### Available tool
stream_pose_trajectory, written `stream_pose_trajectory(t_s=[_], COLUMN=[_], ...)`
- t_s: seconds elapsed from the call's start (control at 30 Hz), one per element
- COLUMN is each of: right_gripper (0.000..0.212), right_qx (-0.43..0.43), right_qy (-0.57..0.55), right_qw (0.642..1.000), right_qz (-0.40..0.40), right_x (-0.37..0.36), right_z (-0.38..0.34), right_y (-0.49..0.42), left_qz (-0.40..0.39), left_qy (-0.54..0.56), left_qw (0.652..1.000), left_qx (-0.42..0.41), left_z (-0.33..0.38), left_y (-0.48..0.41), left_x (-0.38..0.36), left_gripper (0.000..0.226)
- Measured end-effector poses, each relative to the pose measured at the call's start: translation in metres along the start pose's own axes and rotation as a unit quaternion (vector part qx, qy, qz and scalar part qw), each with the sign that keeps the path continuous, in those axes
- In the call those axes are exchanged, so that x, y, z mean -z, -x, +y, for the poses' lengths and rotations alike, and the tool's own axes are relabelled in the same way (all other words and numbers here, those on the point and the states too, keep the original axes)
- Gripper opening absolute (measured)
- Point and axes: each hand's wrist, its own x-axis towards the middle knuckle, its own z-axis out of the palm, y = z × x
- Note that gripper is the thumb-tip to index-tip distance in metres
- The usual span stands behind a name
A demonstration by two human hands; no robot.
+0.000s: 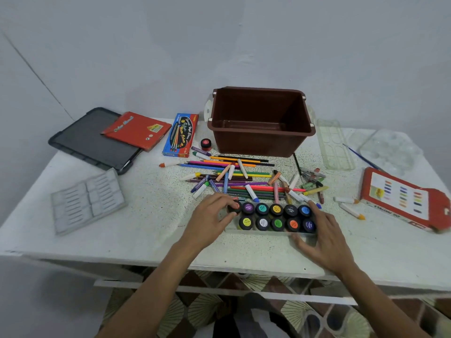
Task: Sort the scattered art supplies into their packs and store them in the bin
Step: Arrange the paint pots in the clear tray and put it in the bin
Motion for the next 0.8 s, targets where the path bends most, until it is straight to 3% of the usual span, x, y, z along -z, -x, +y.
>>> stream_pose_trajectory(t_s=[0.33,0.67,0.8], right_gripper=[0.095,0.091,0.091], right_qx=[0.000,-0.003,-0.001], right_qy=[0.000,-0.004,-0.003], right_qw=[1.000,1.000,1.000], right_qz=[-0.005,-0.009,-0.008], right_x=[0.000,0.000,0.000], right_z=[0.000,-0.002,-0.002], right_y=[0.000,-0.001,-0.002], left_qz=[-0.005,0.035,0.079], left_qy=[-0.088,-0.028,-0.035], left_qw=[0.994,0.998,0.996], left_qx=[-0.062,-0.036,0.020], left_z=[-0.012,-0.019,-0.031], left_y=[0.002,-0.007,-0.038], left_x=[-0.008,-0.001,0.013], left_gripper=[0.020,0.026,0.014])
